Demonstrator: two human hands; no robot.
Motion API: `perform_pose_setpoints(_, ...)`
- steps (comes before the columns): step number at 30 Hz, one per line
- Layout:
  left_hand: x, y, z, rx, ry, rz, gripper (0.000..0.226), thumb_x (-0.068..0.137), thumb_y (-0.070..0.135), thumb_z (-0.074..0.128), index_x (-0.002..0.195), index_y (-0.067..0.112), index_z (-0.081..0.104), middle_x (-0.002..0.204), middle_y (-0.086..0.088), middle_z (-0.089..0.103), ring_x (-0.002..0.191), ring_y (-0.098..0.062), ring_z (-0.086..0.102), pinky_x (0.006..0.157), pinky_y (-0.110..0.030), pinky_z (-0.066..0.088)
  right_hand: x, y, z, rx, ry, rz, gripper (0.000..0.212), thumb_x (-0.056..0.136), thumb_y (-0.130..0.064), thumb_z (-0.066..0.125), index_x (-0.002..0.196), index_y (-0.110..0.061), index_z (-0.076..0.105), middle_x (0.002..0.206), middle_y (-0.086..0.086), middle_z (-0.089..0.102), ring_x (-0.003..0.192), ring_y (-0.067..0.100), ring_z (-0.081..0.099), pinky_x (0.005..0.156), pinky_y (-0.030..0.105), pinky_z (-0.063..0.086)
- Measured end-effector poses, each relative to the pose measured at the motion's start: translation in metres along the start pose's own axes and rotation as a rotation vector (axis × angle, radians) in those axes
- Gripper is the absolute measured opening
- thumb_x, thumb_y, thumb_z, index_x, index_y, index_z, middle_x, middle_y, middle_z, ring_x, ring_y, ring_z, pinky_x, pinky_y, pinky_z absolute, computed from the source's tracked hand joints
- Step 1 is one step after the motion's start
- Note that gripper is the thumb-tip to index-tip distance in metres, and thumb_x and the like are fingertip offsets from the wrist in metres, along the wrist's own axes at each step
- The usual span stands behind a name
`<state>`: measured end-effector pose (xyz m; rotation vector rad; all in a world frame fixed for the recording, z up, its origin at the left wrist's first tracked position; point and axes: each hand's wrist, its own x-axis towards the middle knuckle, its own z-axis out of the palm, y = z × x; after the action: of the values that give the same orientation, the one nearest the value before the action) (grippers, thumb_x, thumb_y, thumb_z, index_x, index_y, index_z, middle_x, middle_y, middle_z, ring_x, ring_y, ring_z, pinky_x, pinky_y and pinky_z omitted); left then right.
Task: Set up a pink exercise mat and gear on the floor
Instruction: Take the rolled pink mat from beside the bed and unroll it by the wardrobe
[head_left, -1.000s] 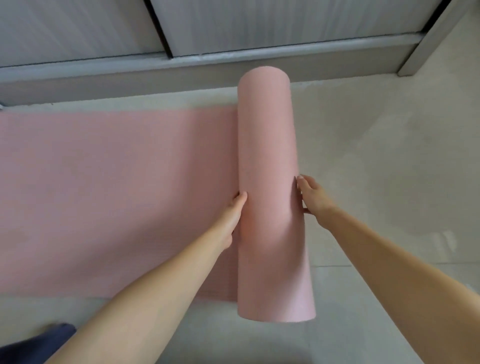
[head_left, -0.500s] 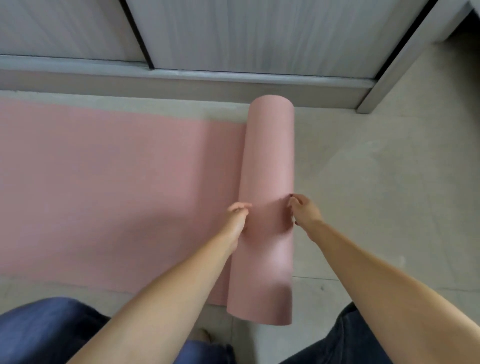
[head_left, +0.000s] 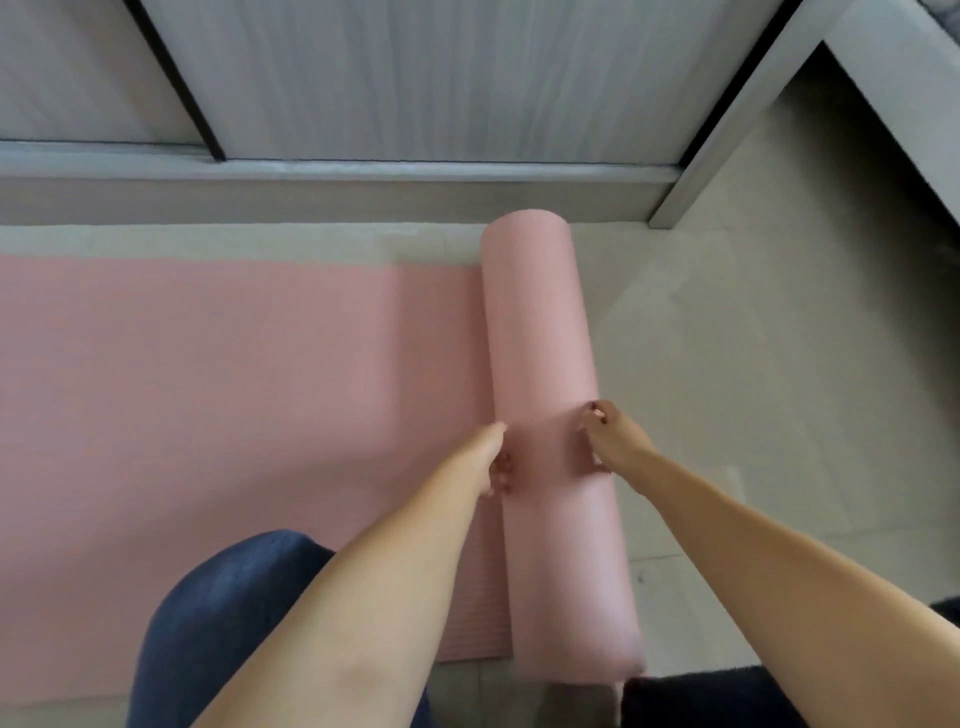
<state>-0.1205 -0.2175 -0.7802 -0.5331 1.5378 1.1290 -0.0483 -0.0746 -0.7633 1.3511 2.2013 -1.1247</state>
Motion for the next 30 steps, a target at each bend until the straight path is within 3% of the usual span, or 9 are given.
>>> perform_pose_setpoints(3, 0.019, 0.002, 0.024, 0.032, 0.032, 0.036, 0.034, 0.101, 0.028, 0.035, 0.076, 0.014, 0.053, 0.073, -0.004, 0.05, 0.06, -0.017, 0.049, 0.054, -0.027, 0.039, 0.005, 0.017, -0.001, -0.018, 0.056, -0.012, 0.043, 0.099, -0.029, 0.036, 0.139, -0.012, 0.04, 0.125, 0.022, 0.057, 0.115, 0.035, 0.054, 0.094, 0.034, 0.041)
perform_pose_setpoints(5, 0.027, 0.004, 0.033, 0.06, 0.087, 0.103, 0.034, 0.099, 0.028, 0.04, 0.113, 0.006, 0.062, 0.115, -0.015, 0.062, 0.102, -0.026, 0.061, 0.085, -0.032, 0.05, 0.009, 0.028, -0.01, -0.002, 0.056, -0.019, 0.048, 0.1, -0.029, 0.038, 0.144, -0.011, 0.034, 0.13, 0.023, 0.053, 0.122, 0.035, 0.05, 0.099, 0.033, 0.038)
perform_pose_setpoints(7, 0.034, 0.007, 0.048, 0.124, 0.138, 0.155, 0.043, 0.098, 0.03, 0.045, 0.133, 0.007, 0.053, 0.142, -0.014, 0.047, 0.13, -0.027, 0.047, 0.105, -0.037, 0.039, 0.009, 0.045, -0.024, 0.018, 0.058, -0.002, 0.049, 0.1, -0.029, 0.038, 0.145, -0.01, 0.033, 0.134, 0.022, 0.05, 0.125, 0.035, 0.048, 0.101, 0.033, 0.036)
perform_pose_setpoints(11, 0.045, 0.002, 0.087, -0.013, -0.106, 0.169, 0.036, 0.094, 0.038, 0.048, 0.068, 0.022, 0.067, 0.092, -0.002, 0.055, 0.072, -0.016, 0.051, 0.062, -0.03, 0.042, 0.017, 0.078, -0.057, 0.07, 0.085, 0.02, 0.045, 0.101, -0.029, 0.036, 0.144, -0.016, 0.039, 0.134, 0.017, 0.052, 0.122, 0.033, 0.051, 0.101, 0.032, 0.037)
perform_pose_setpoints(18, 0.066, -0.037, 0.116, -0.146, -0.093, 0.009, 0.026, 0.099, 0.037, 0.045, 0.081, 0.02, 0.055, 0.073, -0.001, 0.056, 0.061, -0.012, 0.051, 0.044, -0.023, 0.046, 0.044, 0.125, -0.088, 0.411, -0.031, -0.023, 0.025, 0.101, -0.029, 0.041, 0.118, -0.035, 0.058, 0.11, -0.005, 0.06, 0.102, 0.016, 0.056, 0.096, 0.045, 0.049)
perform_pose_setpoints(21, 0.077, -0.054, 0.141, -0.075, -0.18, 0.026, 0.042, 0.089, 0.06, 0.048, 0.08, 0.022, 0.063, 0.069, 0.001, 0.061, 0.061, -0.014, 0.056, 0.053, -0.023, 0.046, 0.058, 0.151, -0.088, 0.473, -0.079, -0.068, 0.032, 0.1, -0.037, 0.039, 0.127, -0.038, 0.055, 0.105, -0.015, 0.066, 0.096, 0.012, 0.059, 0.082, 0.034, 0.053)
perform_pose_setpoints(24, 0.067, -0.056, 0.175, -0.139, -0.277, 0.117, 0.063, 0.083, 0.076, 0.035, 0.1, 0.023, 0.063, 0.083, 0.0, 0.063, 0.068, -0.013, 0.062, 0.061, -0.024, 0.051, 0.06, 0.161, -0.095, 0.59, -0.094, -0.066, 0.032, 0.1, -0.037, 0.038, 0.094, -0.024, 0.067, 0.068, -0.016, 0.065, 0.065, 0.007, 0.055, 0.055, 0.02, 0.044)
perform_pose_setpoints(28, 0.023, -0.046, 0.213, -0.235, -0.359, 0.274, 0.093, 0.073, 0.087, 0.033, 0.125, 0.016, 0.063, 0.119, -0.004, 0.065, 0.117, -0.03, 0.062, 0.102, -0.043, 0.048, 0.052, 0.152, -0.127, 0.765, -0.178, -0.005, 0.032, 0.098, -0.038, 0.04, 0.089, -0.018, 0.064, 0.09, 0.003, 0.065, 0.073, 0.015, 0.057, 0.059, 0.021, 0.046)
perform_pose_setpoints(30, 0.013, -0.032, 0.22, -0.36, -0.405, 0.334, 0.089, 0.08, 0.082, 0.026, 0.122, 0.013, 0.064, 0.118, -0.01, 0.07, 0.11, -0.027, 0.067, 0.096, -0.043, 0.052, 0.053, 0.138, -0.151, 0.686, -0.282, -0.019, 0.036, 0.099, -0.045, 0.033, 0.108, -0.022, 0.06, 0.093, 0.004, 0.06, 0.069, 0.017, 0.054, 0.055, 0.023, 0.044)
